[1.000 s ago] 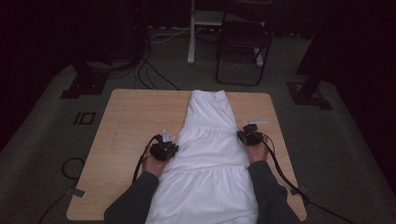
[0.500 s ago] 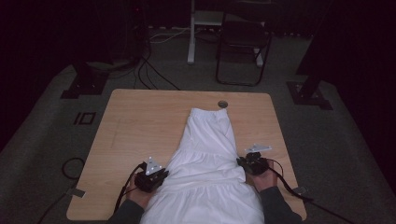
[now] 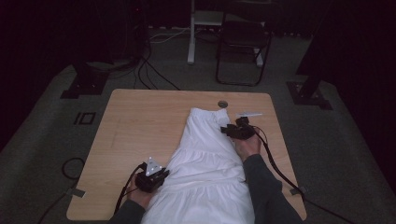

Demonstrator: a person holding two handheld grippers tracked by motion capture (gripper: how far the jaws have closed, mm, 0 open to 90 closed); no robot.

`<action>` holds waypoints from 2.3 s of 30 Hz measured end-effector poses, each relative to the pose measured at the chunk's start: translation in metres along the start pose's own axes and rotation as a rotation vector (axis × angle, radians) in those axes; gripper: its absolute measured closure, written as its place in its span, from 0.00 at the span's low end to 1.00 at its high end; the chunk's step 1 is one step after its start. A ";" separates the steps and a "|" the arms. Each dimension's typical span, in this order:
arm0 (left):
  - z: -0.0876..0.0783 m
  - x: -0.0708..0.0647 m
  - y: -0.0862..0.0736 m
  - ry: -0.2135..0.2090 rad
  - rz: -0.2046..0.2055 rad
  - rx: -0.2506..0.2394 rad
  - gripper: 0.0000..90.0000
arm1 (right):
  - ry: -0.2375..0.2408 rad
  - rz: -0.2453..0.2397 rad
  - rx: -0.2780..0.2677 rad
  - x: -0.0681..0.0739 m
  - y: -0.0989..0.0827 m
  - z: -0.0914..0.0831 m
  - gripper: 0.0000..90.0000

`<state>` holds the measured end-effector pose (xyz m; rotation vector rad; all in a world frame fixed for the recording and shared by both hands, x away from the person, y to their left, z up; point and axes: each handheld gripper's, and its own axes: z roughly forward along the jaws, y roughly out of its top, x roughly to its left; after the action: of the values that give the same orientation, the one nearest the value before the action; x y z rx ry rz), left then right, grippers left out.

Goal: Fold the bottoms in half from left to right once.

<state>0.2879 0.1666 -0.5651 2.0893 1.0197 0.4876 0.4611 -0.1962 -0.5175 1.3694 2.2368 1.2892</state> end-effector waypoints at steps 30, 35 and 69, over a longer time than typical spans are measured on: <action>-0.009 0.004 0.011 -0.071 0.001 0.012 0.62 | -0.263 -0.017 -0.023 -0.024 -0.002 -0.003 0.49; -0.021 0.018 0.054 -0.105 -0.015 -0.066 0.58 | -0.180 -0.100 0.014 -0.002 -0.019 -0.010 0.49; 0.039 -0.036 0.035 -0.065 0.044 -0.001 0.56 | -0.148 -0.212 0.017 0.058 -0.084 -0.033 0.44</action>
<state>0.3074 0.1063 -0.5647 2.1170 0.9374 0.4389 0.3587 -0.1833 -0.5484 1.1547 2.2259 1.0649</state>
